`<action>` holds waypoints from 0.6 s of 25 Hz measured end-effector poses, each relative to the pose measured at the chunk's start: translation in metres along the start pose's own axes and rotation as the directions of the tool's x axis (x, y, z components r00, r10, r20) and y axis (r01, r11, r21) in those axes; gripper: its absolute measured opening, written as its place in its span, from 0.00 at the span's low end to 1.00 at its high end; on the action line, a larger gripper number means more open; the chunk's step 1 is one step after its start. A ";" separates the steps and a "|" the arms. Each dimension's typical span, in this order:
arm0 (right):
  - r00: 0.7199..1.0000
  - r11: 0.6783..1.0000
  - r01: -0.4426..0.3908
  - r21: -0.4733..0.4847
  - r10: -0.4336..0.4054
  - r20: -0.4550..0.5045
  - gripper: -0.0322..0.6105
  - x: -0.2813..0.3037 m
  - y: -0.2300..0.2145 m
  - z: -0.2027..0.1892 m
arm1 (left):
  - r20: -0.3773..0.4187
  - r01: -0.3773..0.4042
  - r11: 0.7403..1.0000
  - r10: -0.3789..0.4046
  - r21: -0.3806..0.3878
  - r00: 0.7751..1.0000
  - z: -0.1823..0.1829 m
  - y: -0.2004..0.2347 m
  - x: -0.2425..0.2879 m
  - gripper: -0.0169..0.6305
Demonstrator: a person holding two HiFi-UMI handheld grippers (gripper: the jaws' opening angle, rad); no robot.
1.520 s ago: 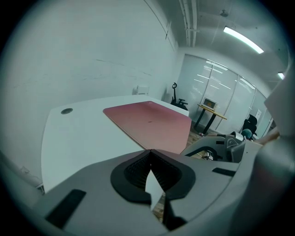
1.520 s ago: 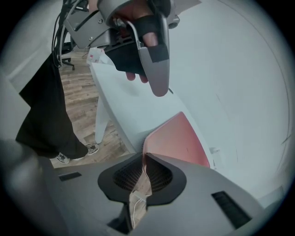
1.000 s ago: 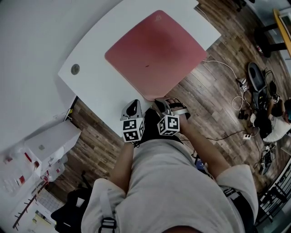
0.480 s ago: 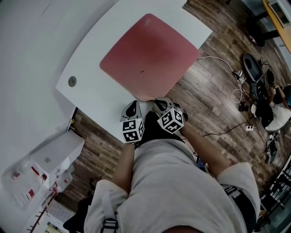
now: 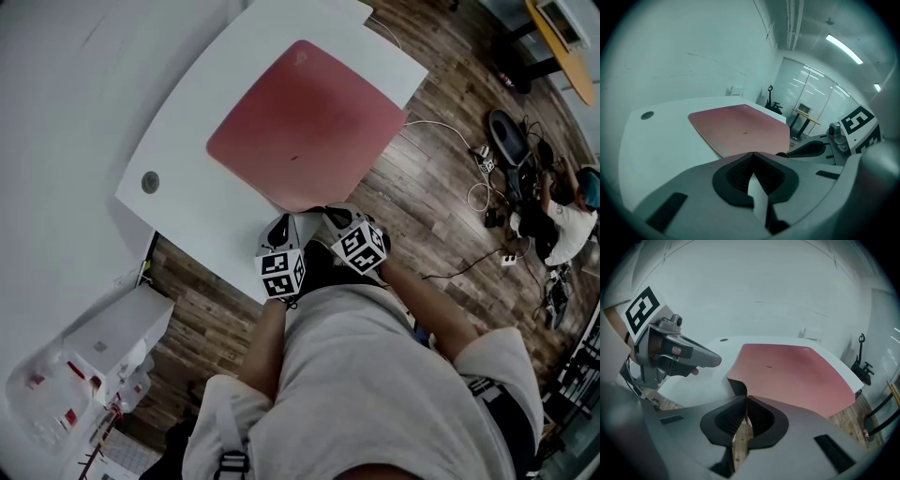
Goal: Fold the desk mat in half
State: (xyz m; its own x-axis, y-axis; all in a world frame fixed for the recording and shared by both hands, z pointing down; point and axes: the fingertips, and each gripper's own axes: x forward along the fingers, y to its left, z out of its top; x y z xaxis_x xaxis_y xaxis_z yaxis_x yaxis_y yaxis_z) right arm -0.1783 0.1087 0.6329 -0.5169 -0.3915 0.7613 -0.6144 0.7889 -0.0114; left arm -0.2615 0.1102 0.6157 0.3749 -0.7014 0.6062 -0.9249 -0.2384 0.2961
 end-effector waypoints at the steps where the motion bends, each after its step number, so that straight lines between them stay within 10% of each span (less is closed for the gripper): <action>1: 1.000 1.000 0.002 -0.001 -0.002 -0.007 0.12 0.000 -0.002 0.001 | 0.002 0.003 1.000 -0.003 -0.006 1.000 0.000 0.000 0.001 0.05; 15: 0.996 0.995 -0.016 -0.099 0.007 -0.085 0.12 0.001 -0.012 0.007 | 0.065 -0.017 0.998 0.021 -0.056 0.998 0.016 0.010 0.011 0.05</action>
State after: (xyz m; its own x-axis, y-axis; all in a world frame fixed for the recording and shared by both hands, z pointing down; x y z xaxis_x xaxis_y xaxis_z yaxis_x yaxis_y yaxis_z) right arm -0.1755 0.0956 0.6291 -0.4688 -0.3440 0.8136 -0.5441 0.8380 0.0408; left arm -0.2672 0.0894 0.6137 0.3510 -0.7481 0.5632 -0.9261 -0.1883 0.3270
